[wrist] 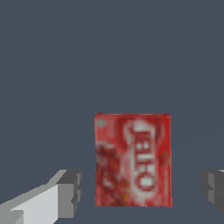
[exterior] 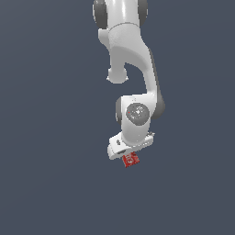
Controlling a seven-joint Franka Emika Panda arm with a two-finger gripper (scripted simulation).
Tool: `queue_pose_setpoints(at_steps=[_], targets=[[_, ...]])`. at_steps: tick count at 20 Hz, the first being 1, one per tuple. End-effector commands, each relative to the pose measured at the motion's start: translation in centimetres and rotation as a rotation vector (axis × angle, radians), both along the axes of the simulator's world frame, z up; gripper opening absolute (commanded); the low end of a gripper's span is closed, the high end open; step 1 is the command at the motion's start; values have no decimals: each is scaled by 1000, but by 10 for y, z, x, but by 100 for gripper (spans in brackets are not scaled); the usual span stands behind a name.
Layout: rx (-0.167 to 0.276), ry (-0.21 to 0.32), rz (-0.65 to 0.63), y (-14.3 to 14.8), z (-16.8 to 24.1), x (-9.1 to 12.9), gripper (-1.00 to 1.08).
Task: Pick up the object and move it to a goal position.
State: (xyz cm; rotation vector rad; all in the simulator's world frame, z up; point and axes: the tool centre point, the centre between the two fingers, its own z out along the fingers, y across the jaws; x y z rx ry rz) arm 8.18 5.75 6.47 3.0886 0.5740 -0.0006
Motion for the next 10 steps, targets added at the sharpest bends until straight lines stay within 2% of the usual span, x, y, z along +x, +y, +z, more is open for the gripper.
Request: queue_pose_setpoints(at_steps=[1, 10], targets=[[0, 1, 0, 0, -5, 0, 100], [0, 0, 2, 0, -46, -1, 100]])
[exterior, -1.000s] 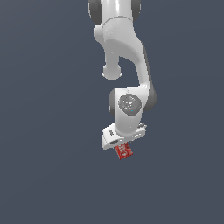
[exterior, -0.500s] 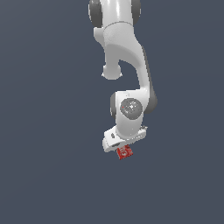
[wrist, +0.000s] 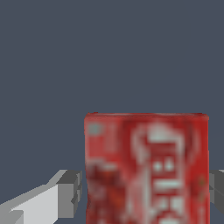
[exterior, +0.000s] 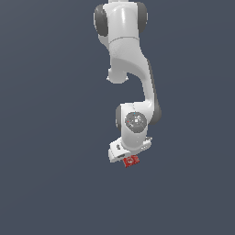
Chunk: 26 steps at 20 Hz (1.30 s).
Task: Pick up the object and move it to a goal position.
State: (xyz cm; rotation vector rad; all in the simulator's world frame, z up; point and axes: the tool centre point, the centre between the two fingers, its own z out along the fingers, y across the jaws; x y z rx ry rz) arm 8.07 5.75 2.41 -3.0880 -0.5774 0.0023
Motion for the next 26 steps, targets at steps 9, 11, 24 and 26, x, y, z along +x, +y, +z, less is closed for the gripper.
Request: queue_pose_setpoints(at_steps=[9, 11, 24, 26], targets=[[0, -1, 1, 0, -9, 2, -100], [0, -1, 1, 0, -9, 2, -100], [0, -1, 1, -6, 12, 2, -100], [0, -1, 1, -10, 24, 3, -100]])
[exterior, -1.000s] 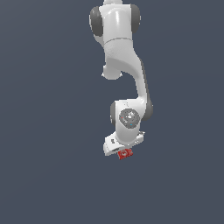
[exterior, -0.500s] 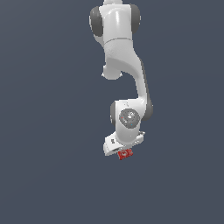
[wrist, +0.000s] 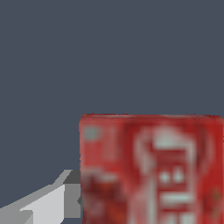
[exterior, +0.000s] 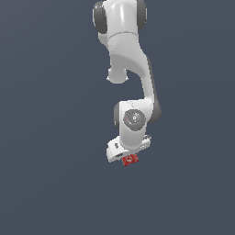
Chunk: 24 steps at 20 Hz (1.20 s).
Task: Pick up the object and move it to a goal position.
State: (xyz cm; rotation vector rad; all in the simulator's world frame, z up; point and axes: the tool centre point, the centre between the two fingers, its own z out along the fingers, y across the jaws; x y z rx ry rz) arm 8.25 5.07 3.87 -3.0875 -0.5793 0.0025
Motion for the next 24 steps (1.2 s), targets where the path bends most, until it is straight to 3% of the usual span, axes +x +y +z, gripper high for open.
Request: queue_pose_setpoints(at_steps=[1, 24], targets=[[0, -2, 0, -5, 16, 1, -100], [1, -2, 0, -79, 260, 13, -100]])
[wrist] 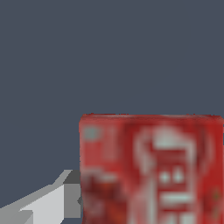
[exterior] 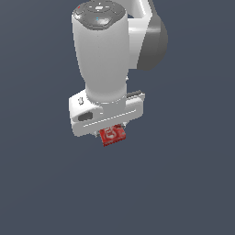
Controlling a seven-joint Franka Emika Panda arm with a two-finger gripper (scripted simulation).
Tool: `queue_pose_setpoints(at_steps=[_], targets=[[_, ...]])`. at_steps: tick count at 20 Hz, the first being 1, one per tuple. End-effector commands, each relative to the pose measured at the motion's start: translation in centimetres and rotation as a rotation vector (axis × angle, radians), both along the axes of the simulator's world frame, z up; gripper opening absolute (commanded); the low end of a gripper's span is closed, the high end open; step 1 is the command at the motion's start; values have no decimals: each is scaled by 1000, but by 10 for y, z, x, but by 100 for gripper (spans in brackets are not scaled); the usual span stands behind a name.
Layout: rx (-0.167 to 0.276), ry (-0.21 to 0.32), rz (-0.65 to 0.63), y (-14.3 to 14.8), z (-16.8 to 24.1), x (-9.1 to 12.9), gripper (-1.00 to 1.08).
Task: Pick up the object and move it to a goal position.
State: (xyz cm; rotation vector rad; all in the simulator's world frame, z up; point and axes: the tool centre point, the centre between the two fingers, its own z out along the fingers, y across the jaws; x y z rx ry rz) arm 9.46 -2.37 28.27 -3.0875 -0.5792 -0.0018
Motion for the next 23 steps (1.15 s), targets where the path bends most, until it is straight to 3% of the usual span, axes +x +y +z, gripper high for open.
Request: queue_pose_setpoints(at_steps=[1, 11, 23], targets=[[0, 1, 0, -8, 25, 1, -100], [0, 1, 0, -27, 89, 8, -100], [-1, 1, -1, -33, 106, 11, -100]])
